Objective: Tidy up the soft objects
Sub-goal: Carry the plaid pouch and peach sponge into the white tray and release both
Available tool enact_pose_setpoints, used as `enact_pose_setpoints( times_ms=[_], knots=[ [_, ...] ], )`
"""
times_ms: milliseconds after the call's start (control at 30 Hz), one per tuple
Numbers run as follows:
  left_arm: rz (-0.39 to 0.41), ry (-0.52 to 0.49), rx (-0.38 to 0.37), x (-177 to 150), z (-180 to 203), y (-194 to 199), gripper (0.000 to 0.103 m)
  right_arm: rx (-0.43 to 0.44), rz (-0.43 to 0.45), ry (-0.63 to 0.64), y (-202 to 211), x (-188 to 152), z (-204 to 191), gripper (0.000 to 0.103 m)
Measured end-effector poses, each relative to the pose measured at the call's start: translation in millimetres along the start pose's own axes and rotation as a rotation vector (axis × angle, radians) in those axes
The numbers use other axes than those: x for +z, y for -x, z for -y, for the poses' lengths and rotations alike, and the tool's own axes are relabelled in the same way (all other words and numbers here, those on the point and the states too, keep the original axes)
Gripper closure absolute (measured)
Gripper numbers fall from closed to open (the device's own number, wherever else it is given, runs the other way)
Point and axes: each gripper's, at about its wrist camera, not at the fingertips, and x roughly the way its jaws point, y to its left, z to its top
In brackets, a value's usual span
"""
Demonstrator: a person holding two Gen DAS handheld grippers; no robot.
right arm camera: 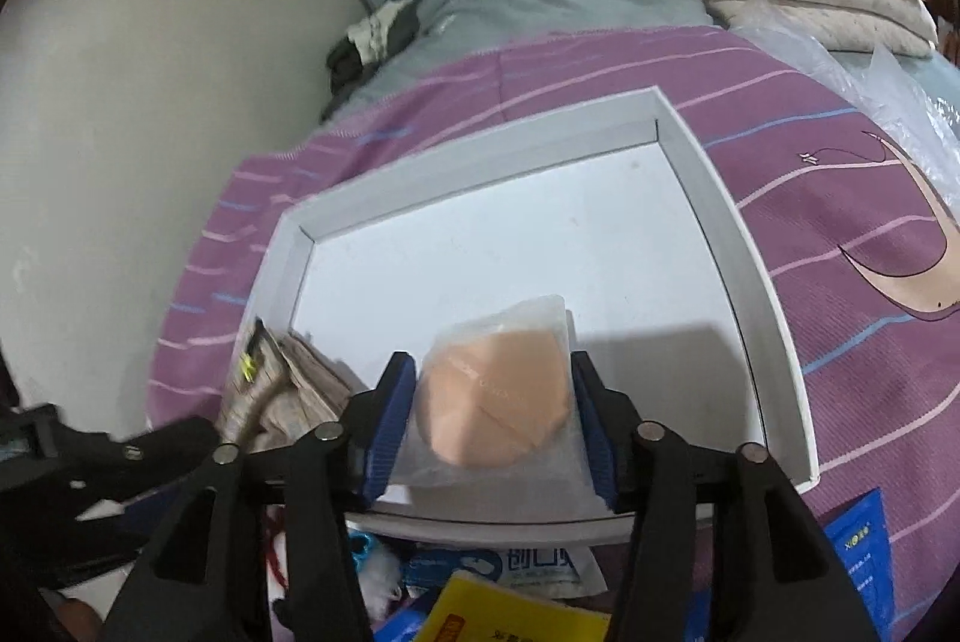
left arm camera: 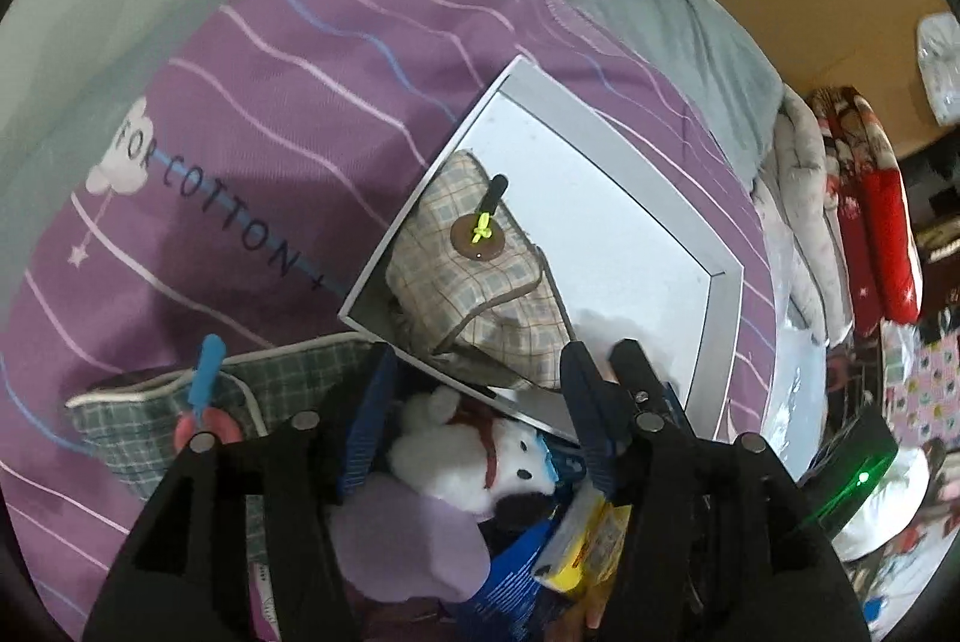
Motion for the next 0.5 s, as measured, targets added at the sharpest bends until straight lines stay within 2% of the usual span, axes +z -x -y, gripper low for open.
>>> enact_pose_setpoints(
  times_ms=[67, 100, 133, 167, 233, 267, 300, 333, 400, 433, 500],
  knots=[
    [0.021, -0.026, -0.001, 1.9, 2.1, 4.6, 0.045, 0.048, -0.020, 0.016, 5.7, -1.5, -5.6, 0.020],
    [0.035, -0.039, -0.007, 2.6, 2.5, 6.6, 0.045, 0.070, -0.024, 0.011, 9.0, -1.4, -6.5, 0.014],
    [0.050, -0.054, -0.011, 3.7, 3.5, 7.5, 0.049, 0.110, -0.023, -0.001, 13.6, -0.8, -6.0, 0.014],
    [0.064, -0.064, -0.016, 4.6, 4.0, 8.6, 0.066, 0.138, -0.017, -0.016, 17.7, 0.5, -4.5, 0.014],
    [0.086, -0.074, -0.058, 7.2, 4.0, 7.7, 0.084, 0.184, 0.025, -0.067, 29.5, 3.9, 3.3, 0.014],
    [0.085, -0.079, -0.092, 8.5, 3.5, 6.2, 0.090, 0.195, 0.054, -0.083, 34.8, 4.4, 7.7, 0.015],
    [0.080, -0.085, -0.133, 9.6, 2.9, 3.1, 0.093, 0.201, 0.074, -0.095, 38.3, 4.6, 11.0, 0.020],
    [0.068, -0.089, -0.172, 10.4, 3.4, -2.0, 0.094, 0.202, 0.083, -0.108, 39.9, 4.7, 14.0, 0.040],
    [0.051, -0.105, -0.217, 10.4, 6.4, -11.3, 0.094, 0.200, 0.063, -0.149, 35.0, 4.7, 21.2, 0.069],
    [0.037, -0.112, -0.221, 9.9, 8.2, -17.0, 0.094, 0.196, 0.047, -0.163, 31.2, 3.9, 23.7, 0.076],
    [0.003, -0.121, -0.194, 8.7, 11.4, -29.2, 0.095, 0.173, 0.011, -0.179, 21.3, 0.9, 26.3, 0.079]
  ],
)
